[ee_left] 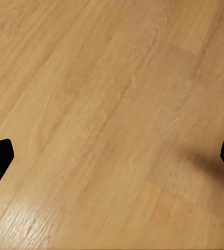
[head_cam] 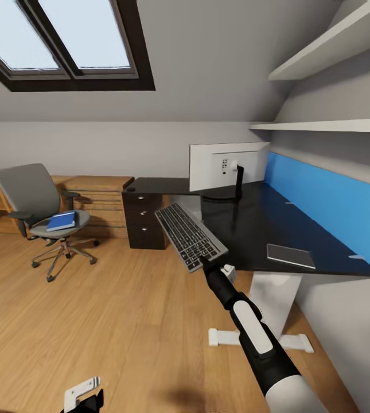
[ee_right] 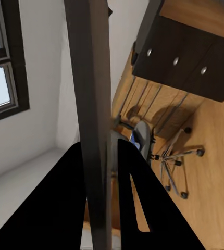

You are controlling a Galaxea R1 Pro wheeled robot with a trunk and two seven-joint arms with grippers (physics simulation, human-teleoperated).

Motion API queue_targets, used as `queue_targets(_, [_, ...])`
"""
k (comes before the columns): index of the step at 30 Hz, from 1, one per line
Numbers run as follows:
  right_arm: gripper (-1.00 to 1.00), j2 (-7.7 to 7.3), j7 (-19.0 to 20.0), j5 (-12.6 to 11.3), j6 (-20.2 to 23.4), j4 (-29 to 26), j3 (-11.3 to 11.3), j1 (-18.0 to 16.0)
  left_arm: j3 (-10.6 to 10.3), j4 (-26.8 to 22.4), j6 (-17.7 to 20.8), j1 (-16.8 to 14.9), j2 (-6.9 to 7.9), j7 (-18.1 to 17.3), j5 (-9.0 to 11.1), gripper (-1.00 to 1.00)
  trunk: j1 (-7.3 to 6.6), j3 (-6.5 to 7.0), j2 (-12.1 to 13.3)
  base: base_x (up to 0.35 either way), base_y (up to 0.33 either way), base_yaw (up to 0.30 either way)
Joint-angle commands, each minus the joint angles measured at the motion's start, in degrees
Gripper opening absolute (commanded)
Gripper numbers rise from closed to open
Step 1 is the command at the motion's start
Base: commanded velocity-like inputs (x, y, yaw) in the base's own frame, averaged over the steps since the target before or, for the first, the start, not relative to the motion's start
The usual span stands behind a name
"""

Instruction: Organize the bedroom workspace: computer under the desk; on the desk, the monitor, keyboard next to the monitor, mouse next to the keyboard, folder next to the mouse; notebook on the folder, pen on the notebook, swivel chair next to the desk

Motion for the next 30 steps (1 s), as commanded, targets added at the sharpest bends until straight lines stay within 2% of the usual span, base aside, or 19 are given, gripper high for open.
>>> queue_targets(1, [-1.0, 0.02, 0.4, -0.7, 0.2, 0.5, -0.1, 0.0, -0.1, -0.1, 0.0, 0.0, 0.0, 0.2, 0.4, 1.0, -0.02, -0.05, 0.0, -0.107, 0.309, 0.0])
queue_targets(9, [-1.0, 0.11, 0.5, -0.9, 0.3, 1.3, 0.1, 0.0, -0.2, -0.1, -0.2, 0.0, -0.03, 0.2, 0.4, 1.0, -0.02, -0.05, 0.0, -0.031, 0.323, 0.0])
queue_targets(10, [-1.0, 0.11, 0.4, -0.9, 0.3, 1.3, 0.1, 0.0, -0.9, 0.0, -0.2, 0.0, -0.02, 0.3, 0.4, 1.0, -0.02, -0.05, 0.0, -0.001, 0.336, 0.0])
queue_targets(12, [-1.0, 0.11, 0.4, -0.9, 0.3, 1.3, 0.1, 0.0, -3.7, 0.6, -0.2, 0.0, 0.07, 0.3, 0.4, 1.0, -0.02, -0.05, 0.0, 0.0, 0.337, 0.0])
queue_targets(15, [-1.0, 0.11, 0.4, -0.9, 0.3, 1.3, 0.1, 0.1, -3.8, 0.7, -0.2, 0.0, 0.07, 0.3, 0.4, 1.0, -0.02, -0.05, 0.0, 0.027, 0.336, 0.0])
queue_targets(21, [-1.0, 0.11, 0.4, -0.8, 0.3, 1.4, 0.1, 0.0, -3.9, 1.1, 0.0, 0.0, 0.01, 0.3, 0.5, 1.0, -0.02, -0.05, 0.0, 0.035, 0.056, 0.0])
queue_targets(30, [-1.0, 0.11, 0.4, -0.8, 0.2, 2.6, 0.2, 0.0, -3.8, 1.1, -0.1, 0.0, 0.09, 0.3, 0.5, 1.0, -2.0, 1.56, 3.6, 0.103, 0.004, 0.0])
